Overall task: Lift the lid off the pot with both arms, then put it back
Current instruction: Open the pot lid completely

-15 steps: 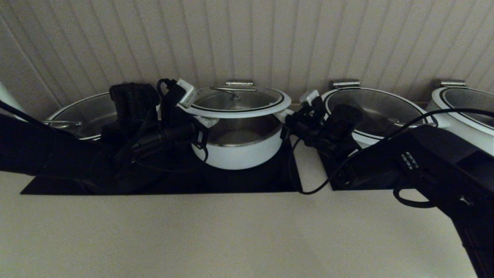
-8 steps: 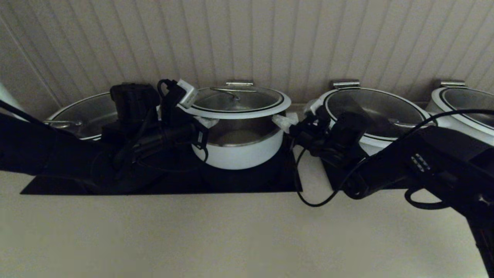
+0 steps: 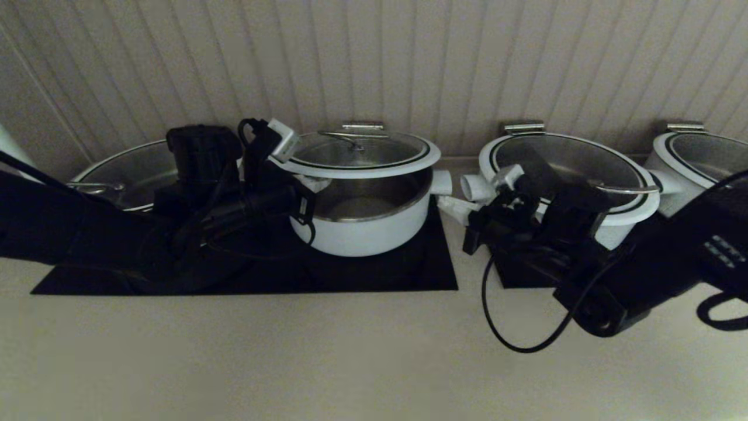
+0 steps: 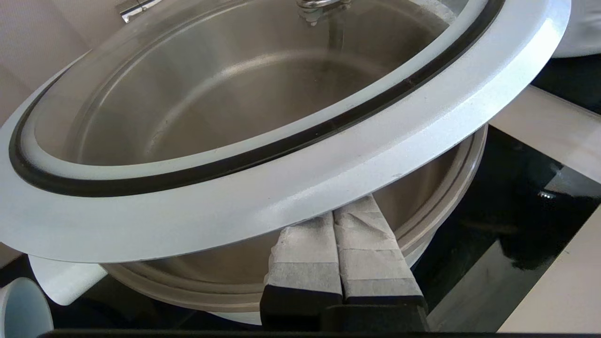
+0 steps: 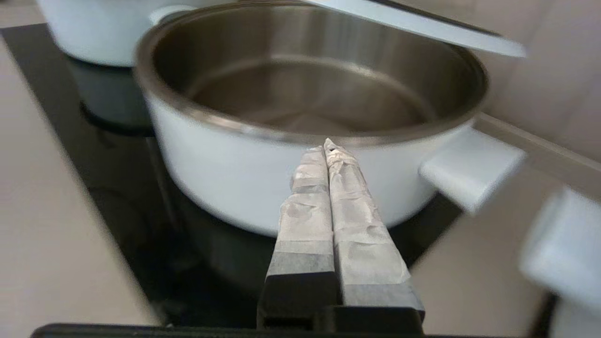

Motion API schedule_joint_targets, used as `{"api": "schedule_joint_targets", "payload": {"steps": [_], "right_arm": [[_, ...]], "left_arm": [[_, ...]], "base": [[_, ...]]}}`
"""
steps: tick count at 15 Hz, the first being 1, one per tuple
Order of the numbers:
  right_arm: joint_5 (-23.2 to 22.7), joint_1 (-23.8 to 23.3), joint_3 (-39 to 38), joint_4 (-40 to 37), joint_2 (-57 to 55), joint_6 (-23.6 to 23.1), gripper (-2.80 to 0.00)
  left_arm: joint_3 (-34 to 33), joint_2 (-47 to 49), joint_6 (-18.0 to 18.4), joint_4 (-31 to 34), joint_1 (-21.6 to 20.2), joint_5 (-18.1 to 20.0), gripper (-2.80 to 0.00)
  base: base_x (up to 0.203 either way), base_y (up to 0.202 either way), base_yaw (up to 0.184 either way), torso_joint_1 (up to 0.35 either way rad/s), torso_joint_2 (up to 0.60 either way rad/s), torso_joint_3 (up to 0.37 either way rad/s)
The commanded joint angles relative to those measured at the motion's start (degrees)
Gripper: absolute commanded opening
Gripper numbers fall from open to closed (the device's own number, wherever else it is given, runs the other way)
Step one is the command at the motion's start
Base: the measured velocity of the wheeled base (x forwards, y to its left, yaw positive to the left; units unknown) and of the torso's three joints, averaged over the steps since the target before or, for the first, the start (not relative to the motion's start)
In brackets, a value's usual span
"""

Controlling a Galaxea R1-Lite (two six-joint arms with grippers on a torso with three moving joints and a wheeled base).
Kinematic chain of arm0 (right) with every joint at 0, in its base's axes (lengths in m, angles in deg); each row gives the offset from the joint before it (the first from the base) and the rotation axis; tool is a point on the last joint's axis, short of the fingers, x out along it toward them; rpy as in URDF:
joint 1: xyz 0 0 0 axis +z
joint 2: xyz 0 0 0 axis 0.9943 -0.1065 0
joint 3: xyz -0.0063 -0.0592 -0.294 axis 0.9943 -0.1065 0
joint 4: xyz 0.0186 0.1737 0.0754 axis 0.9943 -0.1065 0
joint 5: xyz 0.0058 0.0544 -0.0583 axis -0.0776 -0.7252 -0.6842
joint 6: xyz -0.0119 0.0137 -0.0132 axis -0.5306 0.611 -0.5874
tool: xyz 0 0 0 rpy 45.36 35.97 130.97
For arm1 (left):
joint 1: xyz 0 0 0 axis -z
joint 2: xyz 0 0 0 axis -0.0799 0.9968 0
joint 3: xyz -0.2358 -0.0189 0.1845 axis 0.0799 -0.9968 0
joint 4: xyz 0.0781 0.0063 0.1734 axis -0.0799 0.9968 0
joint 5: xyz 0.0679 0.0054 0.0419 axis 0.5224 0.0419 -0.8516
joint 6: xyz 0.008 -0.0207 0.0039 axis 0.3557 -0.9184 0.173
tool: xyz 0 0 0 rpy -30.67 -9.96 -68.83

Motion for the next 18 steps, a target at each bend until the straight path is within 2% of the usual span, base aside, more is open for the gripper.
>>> {"api": "schedule_joint_targets", "payload": {"steps": [1, 7, 12, 14, 17, 18], "right_arm": [[-0.2, -0.8, -6.8, 0.5, 7.9, 0.1, -2.80], [0.7, -3.2, -24.4, 0.3, 23.5, 0.5, -2.80], [13.5, -5.9, -37.1, -0.1, 33.1, 0.8, -2.80], [15.6, -10.1, -40.0, -0.4, 35.7, 0.6, -2.80], [15.9, -19.2, -44.7, -2.6, 39.7, -1.6, -2.80], [15.9, -21.0, -47.3, -3.0, 41.6, -2.5, -2.80]], "left_arm": [[0.0, -0.2, 0.1, -0.3, 0.0, 0.1, -2.80], [0.1, -0.1, 0.1, -0.3, -0.1, 0.1, -2.80], [1.0, -0.1, 0.1, -0.3, -0.1, 0.1, -2.80], [1.3, -0.1, 0.1, -0.3, -0.1, 0.1, -2.80], [1.3, -0.1, 0.0, -0.3, -0.1, 0.1, -2.80], [1.3, -0.2, -0.1, -0.3, 0.0, 0.1, -2.80]], "base": [[0.000, 0.000, 0.000, 0.000, 0.00, 0.000], [0.000, 0.000, 0.000, 0.000, 0.00, 0.000], [0.000, 0.000, 0.000, 0.000, 0.00, 0.000], [0.000, 0.000, 0.000, 0.000, 0.00, 0.000], [0.000, 0.000, 0.000, 0.000, 0.00, 0.000], [0.000, 0.000, 0.000, 0.000, 0.00, 0.000]]}}
